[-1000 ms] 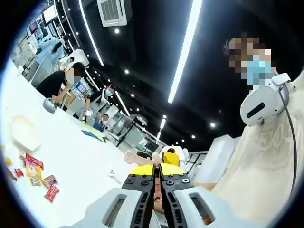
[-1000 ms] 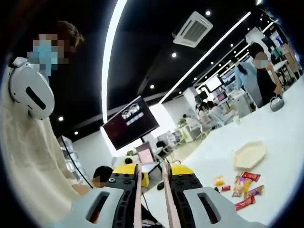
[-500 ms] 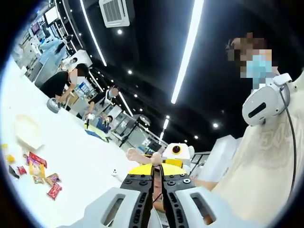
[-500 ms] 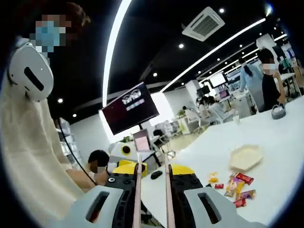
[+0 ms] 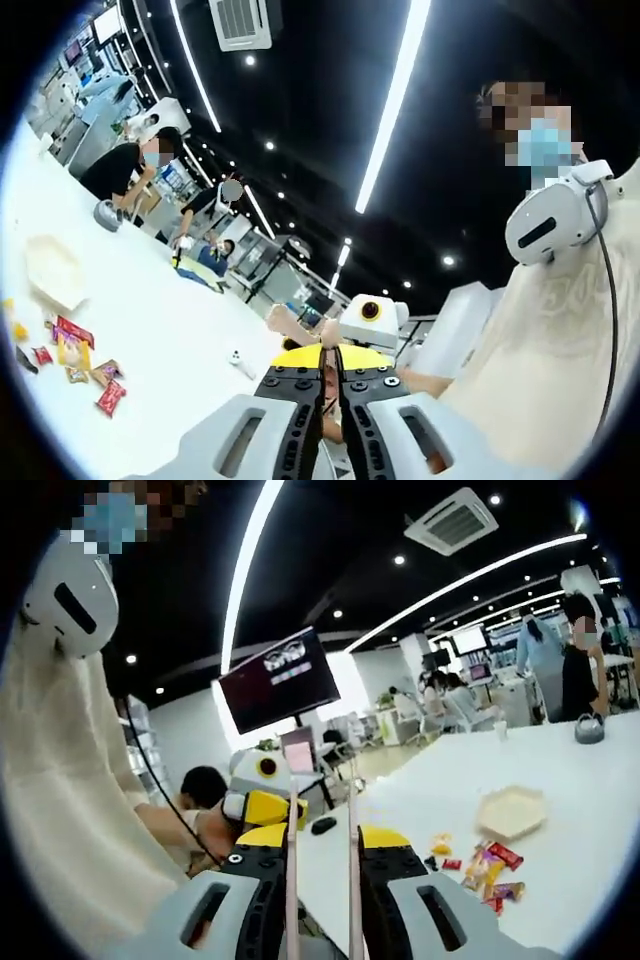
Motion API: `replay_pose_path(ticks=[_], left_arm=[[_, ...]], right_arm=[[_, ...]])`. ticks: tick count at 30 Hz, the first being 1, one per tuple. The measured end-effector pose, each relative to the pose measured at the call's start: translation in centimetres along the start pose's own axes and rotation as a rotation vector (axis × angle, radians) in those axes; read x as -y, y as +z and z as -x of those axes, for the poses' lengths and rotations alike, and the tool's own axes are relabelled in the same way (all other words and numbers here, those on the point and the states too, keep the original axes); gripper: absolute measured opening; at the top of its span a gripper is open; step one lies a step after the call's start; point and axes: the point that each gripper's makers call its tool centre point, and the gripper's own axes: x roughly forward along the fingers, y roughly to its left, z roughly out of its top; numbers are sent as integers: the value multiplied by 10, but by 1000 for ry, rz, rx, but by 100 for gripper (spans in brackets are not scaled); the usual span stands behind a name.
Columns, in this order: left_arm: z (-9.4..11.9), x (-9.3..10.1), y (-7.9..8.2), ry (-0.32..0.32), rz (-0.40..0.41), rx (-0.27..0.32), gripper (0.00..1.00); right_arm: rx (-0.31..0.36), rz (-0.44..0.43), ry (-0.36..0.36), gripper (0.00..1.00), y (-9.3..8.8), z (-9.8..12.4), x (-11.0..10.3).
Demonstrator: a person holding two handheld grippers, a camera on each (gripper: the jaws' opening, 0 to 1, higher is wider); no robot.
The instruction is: Place the target food into the container with the food tongs after gripping and lifting it, then release it inside without dropping or visibly crushing the food.
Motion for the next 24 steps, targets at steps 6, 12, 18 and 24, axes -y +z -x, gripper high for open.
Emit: replay_pose_path(ticks=[6, 12, 18, 24], left_arm=[[-4, 3, 5, -25, 5, 17, 0], [-4, 0, -1, -18, 8, 4, 0], [-4, 1, -7, -20, 10, -11, 0], [-13, 7, -14, -42, 13, -19, 0]], right_arm=[[52, -41, -1, 25, 6, 2, 2], [35, -38, -22, 25, 4, 5, 6], [90, -88, -23, 25, 10, 10, 6], [44, -57, 13, 24, 5, 2, -6]])
